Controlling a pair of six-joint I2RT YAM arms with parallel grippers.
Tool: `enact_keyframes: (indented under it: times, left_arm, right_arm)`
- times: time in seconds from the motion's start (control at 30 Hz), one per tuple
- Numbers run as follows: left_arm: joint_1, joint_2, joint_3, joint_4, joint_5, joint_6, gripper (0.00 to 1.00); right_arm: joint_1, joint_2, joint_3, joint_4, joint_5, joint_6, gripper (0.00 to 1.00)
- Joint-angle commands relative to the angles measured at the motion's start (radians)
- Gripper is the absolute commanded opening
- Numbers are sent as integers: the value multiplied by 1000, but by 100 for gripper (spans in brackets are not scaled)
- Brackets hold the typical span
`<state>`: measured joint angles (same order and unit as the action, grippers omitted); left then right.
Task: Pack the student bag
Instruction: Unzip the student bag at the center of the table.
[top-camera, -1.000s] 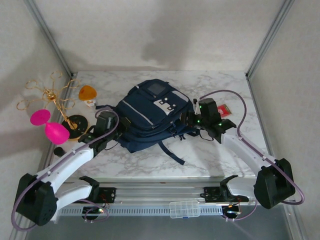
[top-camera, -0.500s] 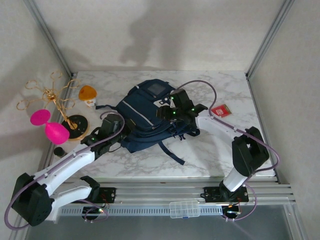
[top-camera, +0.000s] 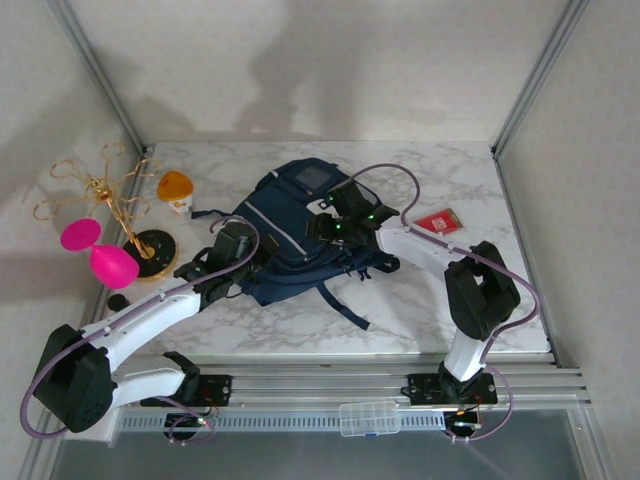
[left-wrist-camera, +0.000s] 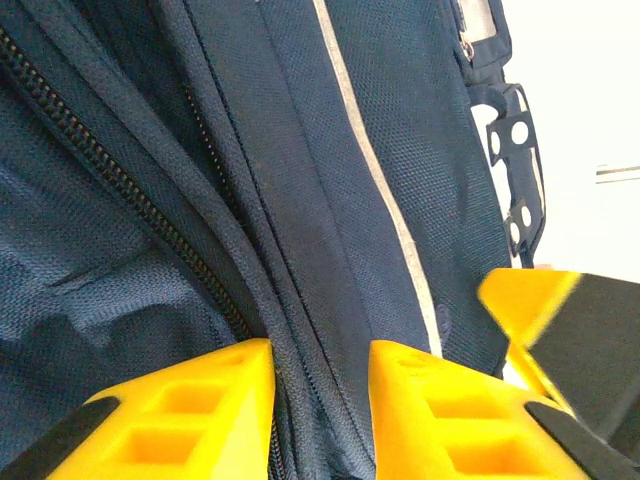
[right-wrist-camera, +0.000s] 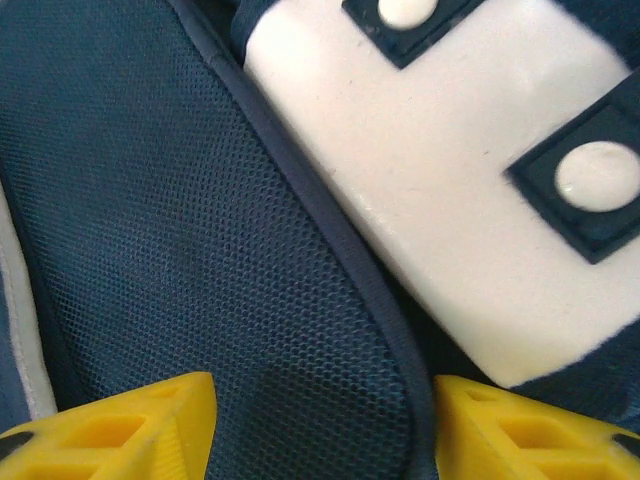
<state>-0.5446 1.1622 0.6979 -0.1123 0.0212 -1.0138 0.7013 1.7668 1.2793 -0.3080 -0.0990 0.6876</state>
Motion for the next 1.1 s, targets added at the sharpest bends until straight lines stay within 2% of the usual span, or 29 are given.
enact_keyframes:
  times: [0.0, 0.07, 0.2, 0.37, 0.4, 0.53, 0.73, 0.83, 1.07]
  left_arm:
    - [-11, 1, -7, 51, -11, -9, 29]
    - [-12, -1, -20, 67, 0, -16, 29]
    - [-11, 3, -23, 41, -33, -1, 29]
    - [-12, -4, -12, 16, -40, 19, 32]
    - [-12, -5, -10, 14, -40, 25, 33]
    - [-12, 1, 41, -64, -55, 66, 38]
    - [-23, -57, 81, -161, -88, 92, 47]
    - [-41, -98, 84, -235, -116, 75, 49]
    - [-170, -138, 87, -243, -158, -32, 49]
  right_arm:
    - [21, 37, -15, 67, -56, 58, 56]
    - [21, 32, -18, 114, -102, 72, 50]
    - [16, -14, -23, 157, -92, 77, 35]
    - [-2, -56, -72, 239, -107, 125, 11]
    - [-31, -63, -82, 256, -108, 130, 9]
    - [-49, -94, -107, 319, -133, 158, 1]
    - [-54, -145, -143, 375, -131, 206, 0]
    - [-53, -169, -162, 396, -126, 240, 0]
    - [-49, -205, -236, 502, -122, 342, 0]
